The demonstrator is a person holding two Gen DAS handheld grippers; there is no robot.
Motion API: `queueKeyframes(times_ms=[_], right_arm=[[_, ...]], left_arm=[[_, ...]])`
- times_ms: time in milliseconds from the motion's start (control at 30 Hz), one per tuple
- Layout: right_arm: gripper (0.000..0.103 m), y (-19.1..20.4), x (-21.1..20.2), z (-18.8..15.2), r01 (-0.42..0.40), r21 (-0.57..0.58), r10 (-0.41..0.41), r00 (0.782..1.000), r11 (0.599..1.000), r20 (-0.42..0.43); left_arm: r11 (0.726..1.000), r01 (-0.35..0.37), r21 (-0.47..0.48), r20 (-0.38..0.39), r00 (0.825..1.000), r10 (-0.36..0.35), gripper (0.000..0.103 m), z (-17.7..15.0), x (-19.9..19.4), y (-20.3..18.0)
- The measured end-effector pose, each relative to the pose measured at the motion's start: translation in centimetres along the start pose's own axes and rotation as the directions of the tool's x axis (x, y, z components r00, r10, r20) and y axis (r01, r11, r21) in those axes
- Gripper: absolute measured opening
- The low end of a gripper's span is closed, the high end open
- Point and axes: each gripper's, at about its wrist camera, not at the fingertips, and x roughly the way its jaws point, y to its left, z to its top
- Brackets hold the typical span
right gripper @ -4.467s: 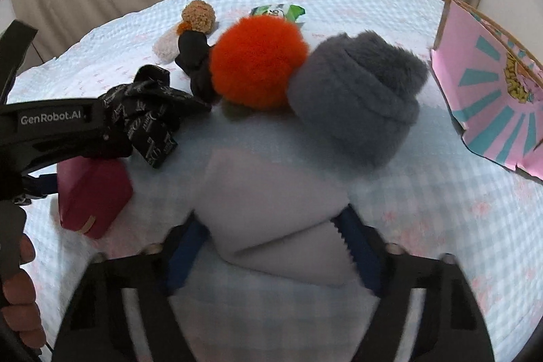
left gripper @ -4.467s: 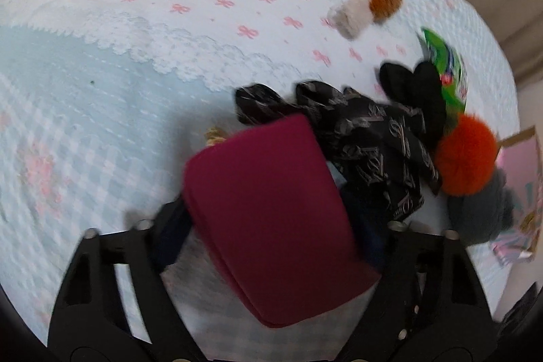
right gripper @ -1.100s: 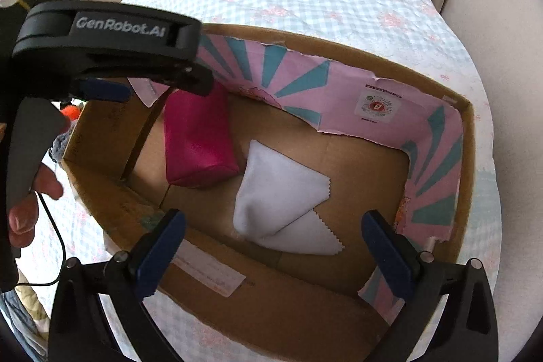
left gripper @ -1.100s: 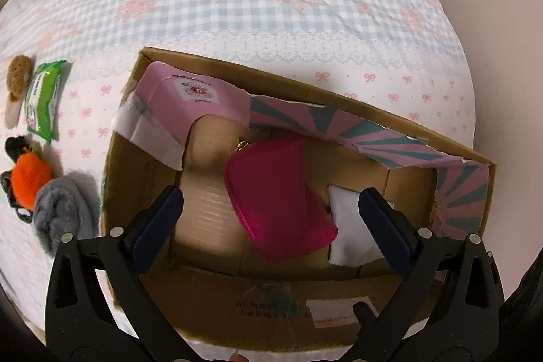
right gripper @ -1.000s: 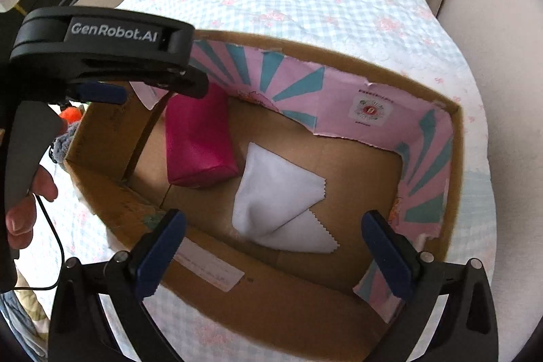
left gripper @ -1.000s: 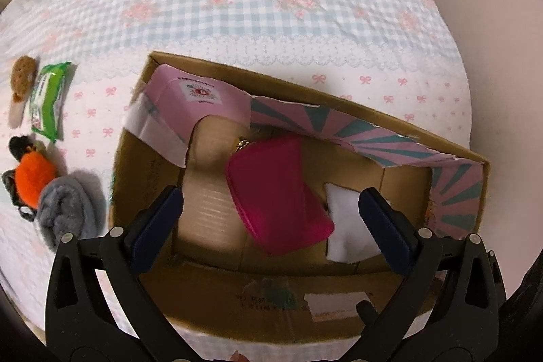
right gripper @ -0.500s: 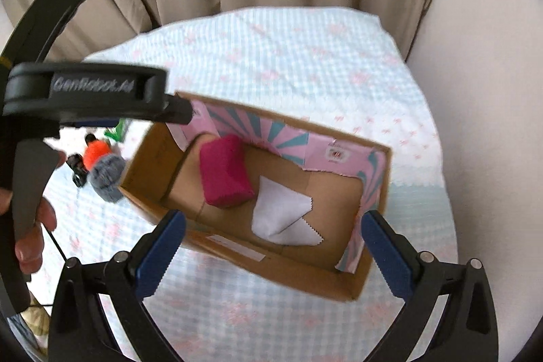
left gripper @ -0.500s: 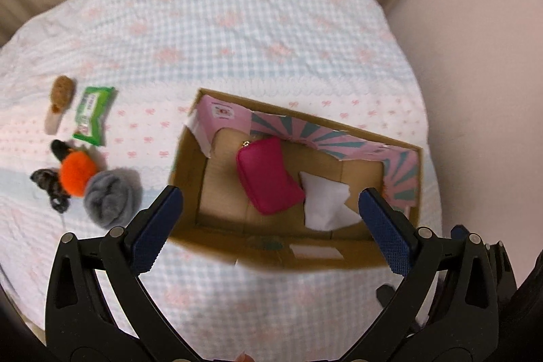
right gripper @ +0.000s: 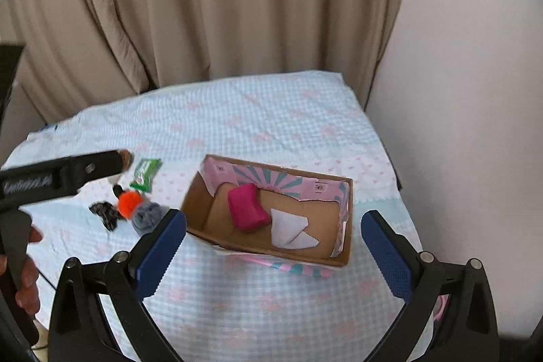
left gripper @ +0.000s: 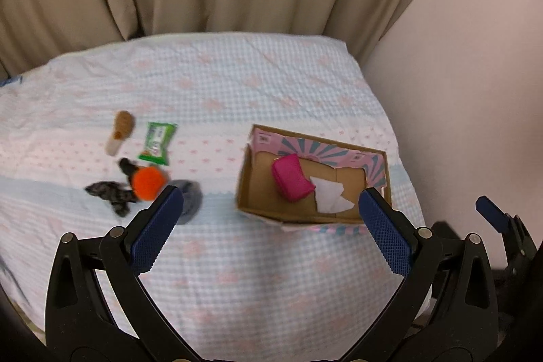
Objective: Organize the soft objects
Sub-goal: 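Lift both tools out of the box back toward the remaining items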
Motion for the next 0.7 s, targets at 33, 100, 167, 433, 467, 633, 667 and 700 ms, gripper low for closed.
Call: queueKeyframes(times_ms=[33,100,167,433,467,633,667,700], right_arm=[[0.103,0.5,-0.8,-0.2,0.01,0.021,-0.01,1.0,1.0,0.006],[0.103,1.8,-2.7,-0.8,0.012,0.063,-0.014,0.999,0.998,0.029],[0.103,3.4,-4.4,-1.7,0.036,0.088,-0.04,0.998,0.995,0.051],[0.103,10.7,-9.2,-4.1,0.038,0.147,-0.058,0.989,0.988,0.136],[0.103,11.8,-9.7,-4.3,0.031,0.147,-0.053,0.987,0.989,0.15],[0.103,16.6,-10.7,-4.8,0.017,0.126,-0.044,0.975,0.992,0.216],[0.103,17.7,-10.7,-4.8,0.012,0.124,-0.04,0.974,0.992,0.225],[0.103,18.4,-10.7,-4.9,0.008,0.123,-0.037,0.973,0.992,0.23]], left_arm=[[1.0,0.008,0.004,0.008,1.0,-0.008,0.103,-0.4,-1.3,0.9],[1.0,0.023,0.022,0.019,1.0,-0.023,0.103,-1.5,-3.5,2.3],[0.998,0.028,0.048,0.039,0.999,-0.029,0.103,-2.8,-6.0,4.2],[0.996,0.041,0.084,0.109,0.993,-0.05,0.103,-6.0,-12.1,12.7],[0.995,0.039,0.089,0.116,0.992,-0.049,0.103,-6.3,-12.7,14.0],[0.994,0.03,0.101,0.122,0.992,-0.043,0.103,-6.9,-13.7,19.3],[0.994,0.031,0.103,0.12,0.992,-0.043,0.103,-6.9,-13.6,20.3],[0.994,0.034,0.106,0.118,0.992,-0.047,0.103,-6.9,-13.5,21.3]])
